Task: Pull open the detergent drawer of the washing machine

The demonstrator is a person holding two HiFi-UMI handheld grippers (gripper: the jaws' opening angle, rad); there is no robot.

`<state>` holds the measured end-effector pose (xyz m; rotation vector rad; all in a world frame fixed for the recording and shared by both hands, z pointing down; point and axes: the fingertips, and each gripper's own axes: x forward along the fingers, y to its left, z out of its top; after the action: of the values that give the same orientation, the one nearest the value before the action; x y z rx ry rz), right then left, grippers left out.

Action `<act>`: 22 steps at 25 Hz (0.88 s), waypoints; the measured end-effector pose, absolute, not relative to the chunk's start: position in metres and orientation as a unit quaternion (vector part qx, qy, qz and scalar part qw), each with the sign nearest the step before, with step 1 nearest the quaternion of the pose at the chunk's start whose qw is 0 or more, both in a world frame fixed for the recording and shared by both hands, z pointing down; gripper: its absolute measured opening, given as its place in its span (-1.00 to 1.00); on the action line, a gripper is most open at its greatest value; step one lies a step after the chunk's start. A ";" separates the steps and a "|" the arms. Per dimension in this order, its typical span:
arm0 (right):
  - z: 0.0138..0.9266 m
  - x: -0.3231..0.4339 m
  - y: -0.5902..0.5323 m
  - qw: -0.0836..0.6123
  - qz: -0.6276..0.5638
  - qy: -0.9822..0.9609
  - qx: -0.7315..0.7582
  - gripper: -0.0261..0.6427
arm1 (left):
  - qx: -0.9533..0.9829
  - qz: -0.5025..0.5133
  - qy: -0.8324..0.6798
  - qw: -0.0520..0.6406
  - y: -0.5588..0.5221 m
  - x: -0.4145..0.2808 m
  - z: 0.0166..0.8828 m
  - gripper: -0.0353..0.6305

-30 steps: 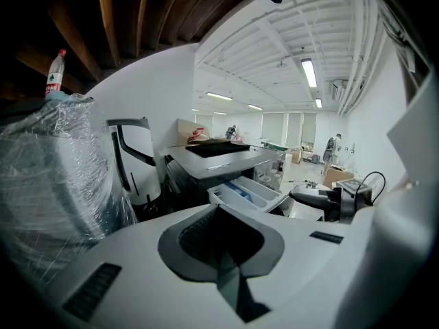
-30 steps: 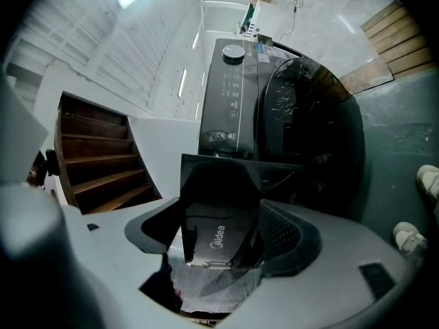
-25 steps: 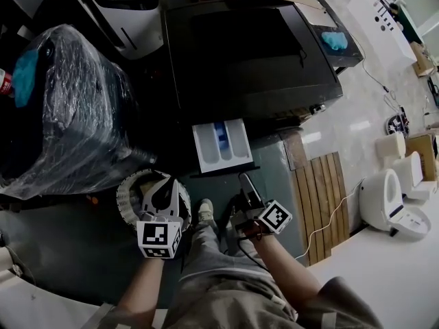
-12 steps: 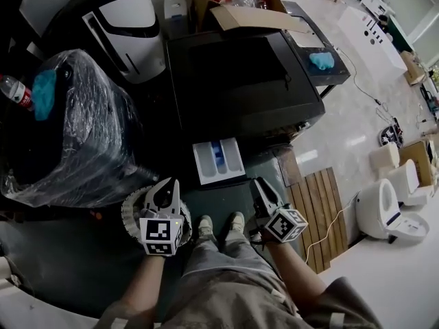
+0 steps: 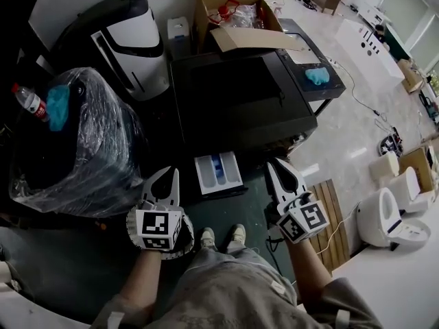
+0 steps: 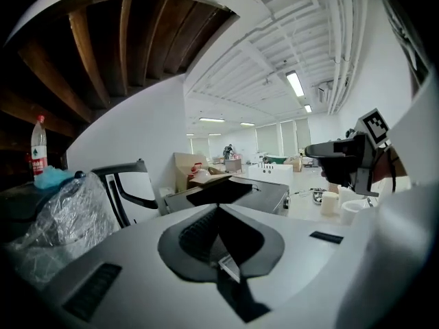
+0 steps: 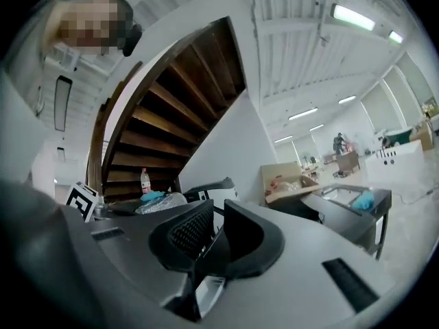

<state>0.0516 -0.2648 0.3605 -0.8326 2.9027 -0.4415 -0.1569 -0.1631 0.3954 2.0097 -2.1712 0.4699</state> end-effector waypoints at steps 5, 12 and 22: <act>0.311 0.053 -0.265 0.017 -0.042 0.957 -0.287 -0.76 | 0.675 0.148 -0.722 0.037 -0.175 -0.154 0.352 -0.84; 0.240 0.055 -0.257 0.029 0.032 0.960 -0.277 -0.79 | 0.678 0.133 -0.723 -0.032 -0.176 -0.141 0.283 -0.84; 0.198 0.064 -0.239 0.040 0.066 0.966 -0.247 -0.81 | 0.679 0.120 -0.722 -0.059 -0.163 -0.114 0.233 -0.84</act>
<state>0.0636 -0.2387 0.1982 -0.7566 2.9589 0.2016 -0.1145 -0.1627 0.2334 2.2175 -2.3577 0.3929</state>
